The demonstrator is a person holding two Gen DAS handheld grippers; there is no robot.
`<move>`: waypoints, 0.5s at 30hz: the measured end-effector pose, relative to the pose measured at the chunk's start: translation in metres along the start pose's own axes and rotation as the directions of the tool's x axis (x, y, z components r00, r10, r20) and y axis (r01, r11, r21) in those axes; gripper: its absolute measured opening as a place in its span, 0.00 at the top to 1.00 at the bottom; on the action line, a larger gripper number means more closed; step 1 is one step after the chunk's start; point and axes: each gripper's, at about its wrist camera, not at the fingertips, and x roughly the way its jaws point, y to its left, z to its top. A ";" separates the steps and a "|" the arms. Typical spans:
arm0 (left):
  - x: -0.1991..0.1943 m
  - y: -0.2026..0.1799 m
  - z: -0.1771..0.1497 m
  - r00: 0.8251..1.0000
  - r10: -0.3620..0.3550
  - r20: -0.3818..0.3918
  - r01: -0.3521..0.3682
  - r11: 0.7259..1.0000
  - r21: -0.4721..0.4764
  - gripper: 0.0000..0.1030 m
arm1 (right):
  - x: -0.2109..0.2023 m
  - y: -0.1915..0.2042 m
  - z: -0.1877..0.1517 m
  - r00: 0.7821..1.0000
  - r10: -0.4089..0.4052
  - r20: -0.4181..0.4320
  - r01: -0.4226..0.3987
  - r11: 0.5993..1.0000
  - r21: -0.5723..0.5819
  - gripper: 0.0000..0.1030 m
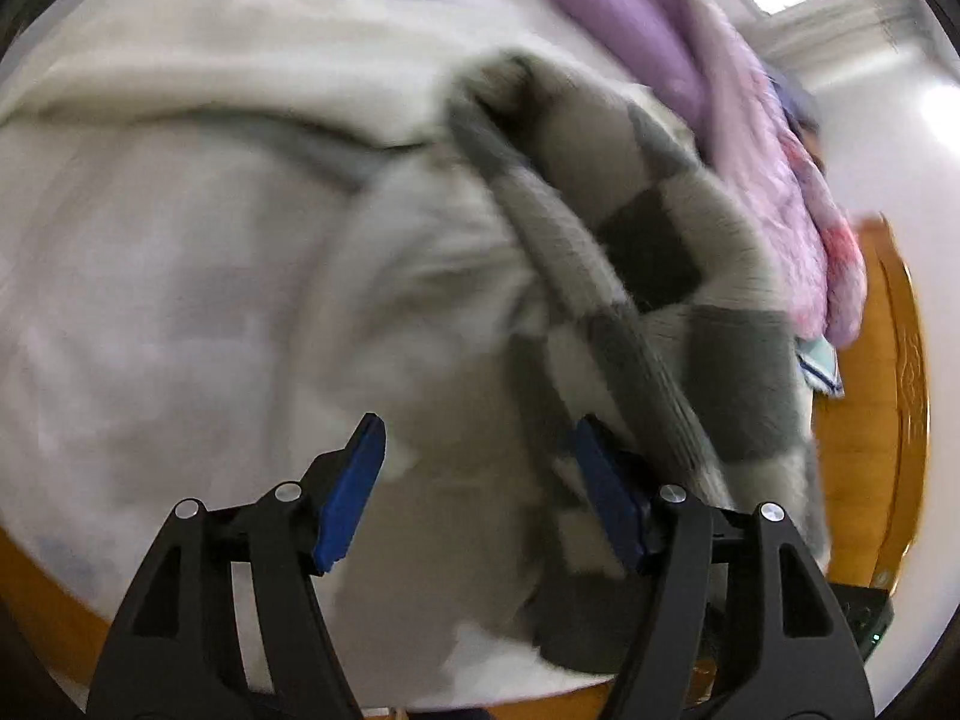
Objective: Fold large clothes
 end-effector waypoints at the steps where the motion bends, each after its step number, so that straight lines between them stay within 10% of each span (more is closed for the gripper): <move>1: 0.003 -0.019 0.000 0.999 -0.027 0.019 0.026 0.999 0.028 0.35 | -0.013 -0.007 -0.003 1.000 0.008 0.017 -0.009 0.999 0.036 0.78; 12: 0.045 -0.197 -0.038 0.937 -0.337 -0.097 0.349 0.878 0.328 0.33 | -0.154 -0.128 -0.007 0.974 -0.069 0.214 -0.017 0.926 0.376 0.80; 15: 0.071 -0.211 -0.050 0.952 -0.277 -0.129 0.305 0.888 0.343 0.30 | -0.156 -0.166 -0.025 0.976 -0.122 0.178 0.025 0.884 0.467 0.82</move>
